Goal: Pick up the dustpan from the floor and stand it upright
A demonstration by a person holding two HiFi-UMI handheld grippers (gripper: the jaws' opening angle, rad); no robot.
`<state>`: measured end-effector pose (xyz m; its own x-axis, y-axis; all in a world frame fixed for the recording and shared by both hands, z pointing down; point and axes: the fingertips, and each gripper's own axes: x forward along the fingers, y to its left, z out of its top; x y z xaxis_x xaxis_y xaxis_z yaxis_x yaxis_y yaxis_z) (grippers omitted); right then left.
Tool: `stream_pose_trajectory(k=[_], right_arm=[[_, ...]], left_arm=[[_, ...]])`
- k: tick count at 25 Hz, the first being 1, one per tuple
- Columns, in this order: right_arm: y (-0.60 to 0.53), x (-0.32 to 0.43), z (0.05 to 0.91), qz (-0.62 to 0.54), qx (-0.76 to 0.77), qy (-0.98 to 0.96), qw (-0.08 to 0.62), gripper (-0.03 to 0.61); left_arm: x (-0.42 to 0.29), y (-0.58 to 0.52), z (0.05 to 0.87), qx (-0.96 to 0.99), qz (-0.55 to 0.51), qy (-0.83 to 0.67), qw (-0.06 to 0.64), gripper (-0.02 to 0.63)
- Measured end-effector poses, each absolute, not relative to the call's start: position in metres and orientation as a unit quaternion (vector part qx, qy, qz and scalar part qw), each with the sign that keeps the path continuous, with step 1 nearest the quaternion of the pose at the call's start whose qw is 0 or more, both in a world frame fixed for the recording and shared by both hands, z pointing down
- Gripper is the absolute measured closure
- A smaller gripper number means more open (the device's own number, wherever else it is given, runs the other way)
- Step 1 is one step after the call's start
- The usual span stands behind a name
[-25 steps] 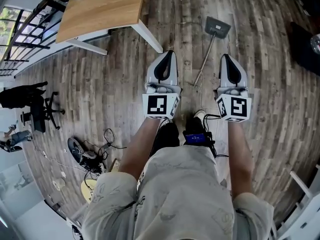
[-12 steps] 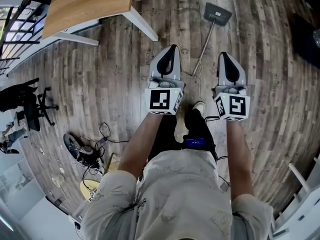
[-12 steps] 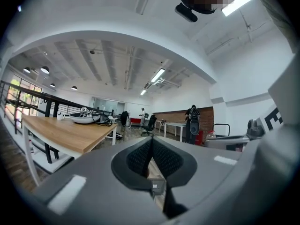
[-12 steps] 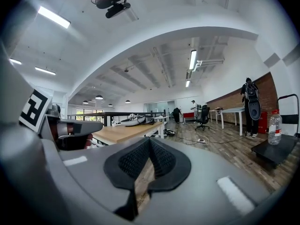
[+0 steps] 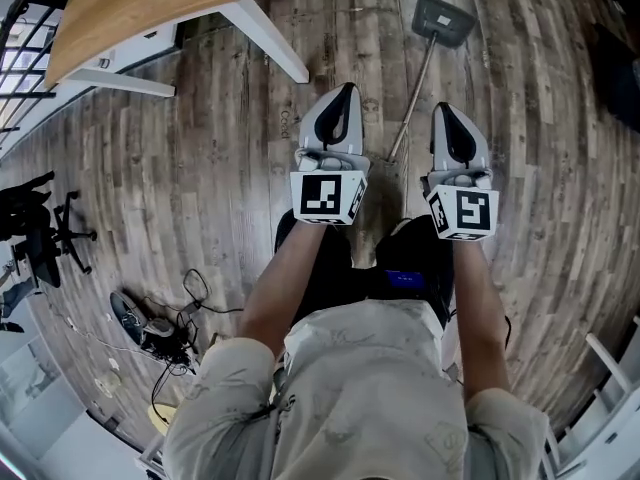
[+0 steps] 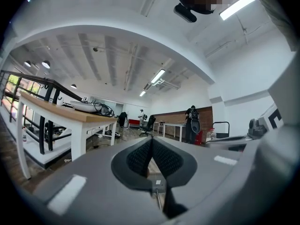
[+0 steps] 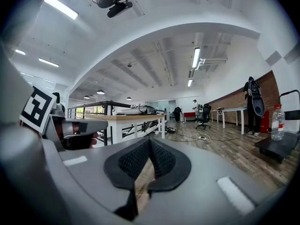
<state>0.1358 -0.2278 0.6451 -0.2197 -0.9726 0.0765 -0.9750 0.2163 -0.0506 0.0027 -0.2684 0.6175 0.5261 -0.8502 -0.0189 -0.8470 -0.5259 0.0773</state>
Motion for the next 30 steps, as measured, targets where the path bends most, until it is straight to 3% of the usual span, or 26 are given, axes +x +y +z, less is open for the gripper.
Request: stream_pose_trajectory(k=[9, 15, 21, 30], right_arm=[[-0.269, 0.051, 1.085, 0.021, 0.615, -0.788, 0.02, 0.572], [-0.24, -0.015, 1.36, 0.005, 0.566, -0.822, 0.068, 0.572], [-0.266, -0.072, 1.538, 0.035, 0.533, -0.838, 0.108, 0.572], [-0.257, -0.141, 1.774, 0.12, 0.382, -0.871, 0.285, 0.563]], left_arm=[[-0.075, -0.307, 1.054, 0.875, -0.049, -0.482, 0.02, 0.594], [-0.124, -0.271, 1.308, 0.873, -0.06, -0.484, 0.008, 0.594], [-0.169, -0.296, 1.444, 0.865, -0.058, -0.498, 0.007, 0.594], [-0.207, -0.298, 1.561, 0.861, -0.046, -0.506, -0.002, 0.594]])
